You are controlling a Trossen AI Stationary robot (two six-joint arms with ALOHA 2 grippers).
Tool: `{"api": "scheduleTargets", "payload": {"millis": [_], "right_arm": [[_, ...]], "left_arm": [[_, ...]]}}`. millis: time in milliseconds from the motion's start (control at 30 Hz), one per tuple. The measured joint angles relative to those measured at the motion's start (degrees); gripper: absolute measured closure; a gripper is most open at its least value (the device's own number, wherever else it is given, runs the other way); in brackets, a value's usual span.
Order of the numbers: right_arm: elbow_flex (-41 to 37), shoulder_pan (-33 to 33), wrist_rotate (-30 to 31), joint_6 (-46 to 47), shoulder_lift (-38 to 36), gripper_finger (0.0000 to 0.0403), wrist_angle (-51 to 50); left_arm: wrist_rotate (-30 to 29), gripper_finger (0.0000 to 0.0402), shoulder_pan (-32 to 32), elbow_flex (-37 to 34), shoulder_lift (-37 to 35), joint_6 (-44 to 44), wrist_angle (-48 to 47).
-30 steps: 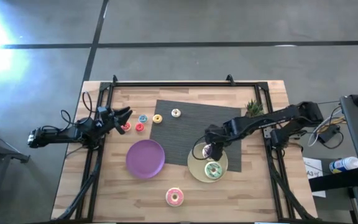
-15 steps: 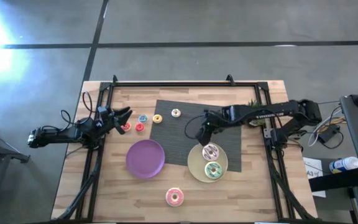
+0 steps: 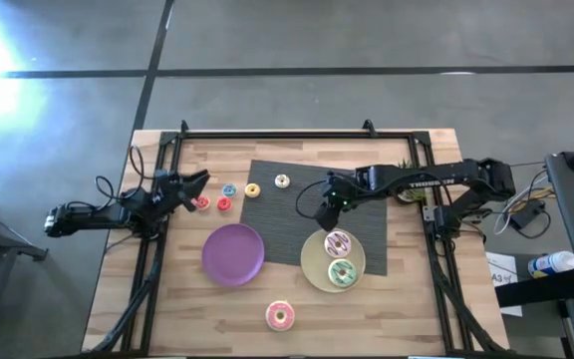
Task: Pick & Place donuts
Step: Put the large pink donut on the white plate
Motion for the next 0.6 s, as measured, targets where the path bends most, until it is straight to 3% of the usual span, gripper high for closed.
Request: {"api": "scheduleTargets", "payload": {"millis": [100, 167, 433, 600], "right_arm": [[0.0, -0.07, 0.0, -0.07, 0.0, 0.0189, 0.0], [0.0, -0.07, 0.0, -0.48, 0.0, 0.0189, 0.03], [-0.02, -1.41, 0.03, -0.83, 0.0, 0.0189, 0.25], [-0.03, -2.23, 0.0, -0.81, 0.0, 0.0189, 1.09]], "left_arm": [[0.99, 0.0278, 0.0, 0.19, -0.04, -18.1, 1.76], [0.89, 0.0278, 0.0, 0.29, 0.0, -23.0, 1.45], [-1.56, 0.0278, 0.02, 0.18, 0.0, -29.2, 7.5], [0.29, 0.0278, 0.02, 1.15, 0.96, -25.46, 12.73]]}}
